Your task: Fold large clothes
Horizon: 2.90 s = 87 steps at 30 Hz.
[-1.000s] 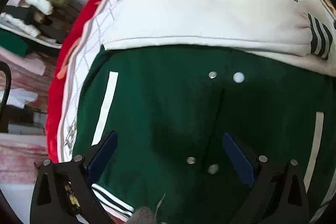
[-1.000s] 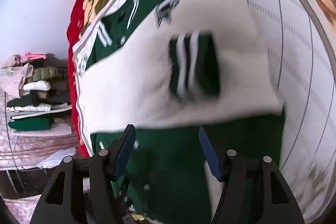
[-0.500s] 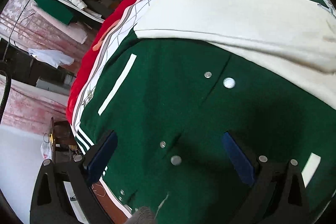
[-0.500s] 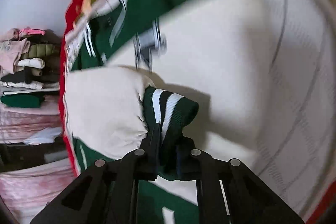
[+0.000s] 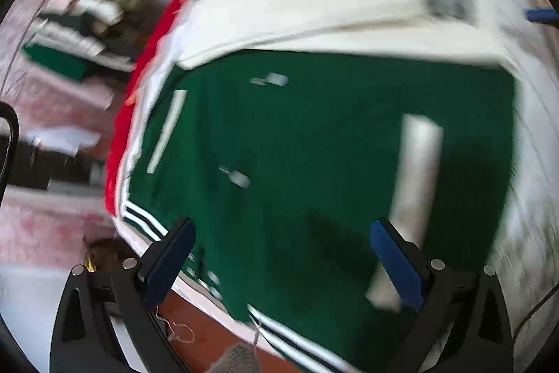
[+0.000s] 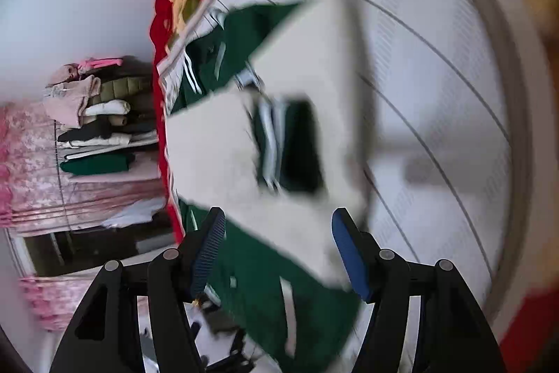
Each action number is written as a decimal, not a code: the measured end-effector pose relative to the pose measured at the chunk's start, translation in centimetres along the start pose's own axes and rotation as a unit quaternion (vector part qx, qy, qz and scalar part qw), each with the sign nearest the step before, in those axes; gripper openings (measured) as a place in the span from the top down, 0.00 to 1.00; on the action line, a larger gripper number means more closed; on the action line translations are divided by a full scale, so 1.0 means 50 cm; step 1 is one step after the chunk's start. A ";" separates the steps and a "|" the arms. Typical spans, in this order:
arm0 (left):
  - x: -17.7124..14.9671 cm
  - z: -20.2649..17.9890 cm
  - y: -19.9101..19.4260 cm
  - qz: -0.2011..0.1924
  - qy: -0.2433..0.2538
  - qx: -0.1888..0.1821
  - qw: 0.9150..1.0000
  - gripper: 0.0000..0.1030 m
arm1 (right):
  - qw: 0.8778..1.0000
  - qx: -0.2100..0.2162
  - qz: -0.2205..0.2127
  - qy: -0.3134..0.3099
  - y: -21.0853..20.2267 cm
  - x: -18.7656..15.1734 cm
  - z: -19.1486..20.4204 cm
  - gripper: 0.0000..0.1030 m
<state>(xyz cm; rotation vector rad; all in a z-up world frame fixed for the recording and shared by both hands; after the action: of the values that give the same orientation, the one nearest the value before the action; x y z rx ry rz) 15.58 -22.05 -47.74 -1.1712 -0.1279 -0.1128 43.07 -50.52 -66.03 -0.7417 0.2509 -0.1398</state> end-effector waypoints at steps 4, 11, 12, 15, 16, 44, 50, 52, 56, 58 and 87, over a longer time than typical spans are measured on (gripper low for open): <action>-0.073 -0.103 -0.020 0.024 0.055 -0.045 0.997 0.00 | 0.998 -0.028 0.043 0.030 -0.027 -0.087 -0.087 0.36; -0.152 -0.241 0.036 0.018 0.176 0.043 0.983 0.00 | 0.996 -0.046 0.039 0.062 -0.070 -0.159 -0.175 0.36; -0.155 -0.251 0.049 0.015 0.189 0.061 0.980 0.00 | 0.996 -0.048 0.039 0.064 -0.065 -0.161 -0.179 0.36; -0.147 -0.251 0.076 0.014 0.188 0.068 0.980 0.00 | 0.996 -0.058 0.039 0.052 -0.043 -0.151 -0.167 0.36; -0.142 -0.245 0.077 0.017 0.181 0.065 0.981 0.00 | 0.996 -0.061 0.040 0.047 -0.033 -0.145 -0.161 0.36; -0.045 0.073 -0.050 -0.053 -0.027 -0.110 0.992 0.90 | 1.000 0.006 -0.014 0.016 0.161 0.057 0.181 0.82; -0.008 0.257 -0.062 -0.062 -0.071 -0.162 0.982 0.90 | 0.997 -0.062 -0.046 -0.026 0.152 0.041 0.452 0.83; 0.016 0.353 -0.041 -0.055 -0.101 -0.178 0.977 0.90 | 0.993 -0.097 -0.049 -0.043 0.188 0.041 0.559 0.83; 0.046 0.499 0.027 -0.038 -0.152 -0.193 0.969 0.87 | 0.987 -0.141 -0.045 -0.055 0.288 0.058 0.719 0.83; 0.057 0.580 0.098 -0.025 -0.187 -0.208 0.960 0.85 | 0.982 -0.168 -0.037 -0.070 0.375 0.070 0.804 0.83; -0.147 0.853 0.470 0.083 -0.426 -0.172 0.884 0.05 | 0.977 -0.197 -0.053 -0.060 0.489 0.098 0.646 0.35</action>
<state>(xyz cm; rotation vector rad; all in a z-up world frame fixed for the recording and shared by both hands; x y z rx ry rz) 10.18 26.51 -53.93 -1.5166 -0.8110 0.5682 57.55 -12.76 -60.67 -1.1546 0.1240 -0.1485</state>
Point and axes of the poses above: each gripper's, at about its wrist camera, not at the fingertips, and y roughly the way its jaws point, z to its left, x to its top, the point moved 1 cm from there along y, roughly the way its jaws point, and after that the axes turned 5 degrees about -x, right-handed, at the moved point
